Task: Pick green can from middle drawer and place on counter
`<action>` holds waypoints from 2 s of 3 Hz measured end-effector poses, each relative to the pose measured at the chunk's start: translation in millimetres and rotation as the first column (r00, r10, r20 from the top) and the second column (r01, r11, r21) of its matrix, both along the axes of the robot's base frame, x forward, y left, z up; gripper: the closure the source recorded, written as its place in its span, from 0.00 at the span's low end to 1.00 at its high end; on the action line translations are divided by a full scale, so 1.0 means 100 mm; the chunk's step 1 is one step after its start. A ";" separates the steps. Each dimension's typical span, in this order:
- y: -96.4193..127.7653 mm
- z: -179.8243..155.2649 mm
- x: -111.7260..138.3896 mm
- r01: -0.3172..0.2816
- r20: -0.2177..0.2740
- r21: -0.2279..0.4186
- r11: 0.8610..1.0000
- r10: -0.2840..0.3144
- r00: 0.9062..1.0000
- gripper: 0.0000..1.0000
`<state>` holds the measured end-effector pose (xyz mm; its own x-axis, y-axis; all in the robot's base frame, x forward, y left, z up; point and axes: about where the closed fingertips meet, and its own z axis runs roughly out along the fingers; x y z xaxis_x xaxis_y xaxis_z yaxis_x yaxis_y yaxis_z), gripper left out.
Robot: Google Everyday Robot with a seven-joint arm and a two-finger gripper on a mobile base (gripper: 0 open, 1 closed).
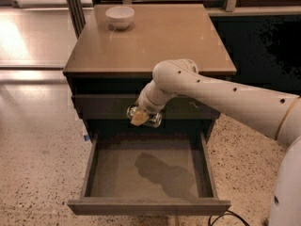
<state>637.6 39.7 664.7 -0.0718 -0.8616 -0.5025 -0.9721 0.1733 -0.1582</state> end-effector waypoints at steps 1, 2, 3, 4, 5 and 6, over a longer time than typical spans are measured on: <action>0.00 0.00 0.00 -0.002 -0.003 0.001 1.000 0.002 1.000 1.00; -0.07 0.30 -0.04 -0.003 -0.026 0.032 0.999 0.004 1.000 1.00; -0.15 0.99 -0.03 0.001 -0.018 0.057 0.998 0.000 1.000 1.00; -0.14 1.73 0.18 -0.042 0.042 0.065 0.997 0.040 0.998 1.00; -0.09 2.08 0.52 -0.075 0.090 0.073 0.995 0.068 0.994 1.00; -0.06 2.08 0.89 -0.096 0.090 0.050 0.994 0.091 0.992 1.00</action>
Offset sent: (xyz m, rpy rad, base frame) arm -0.0115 -0.0258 0.1007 0.1048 0.0706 0.0016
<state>726.9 33.2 872.5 0.0539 -0.8338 -0.5494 -0.9673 0.0929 -0.2359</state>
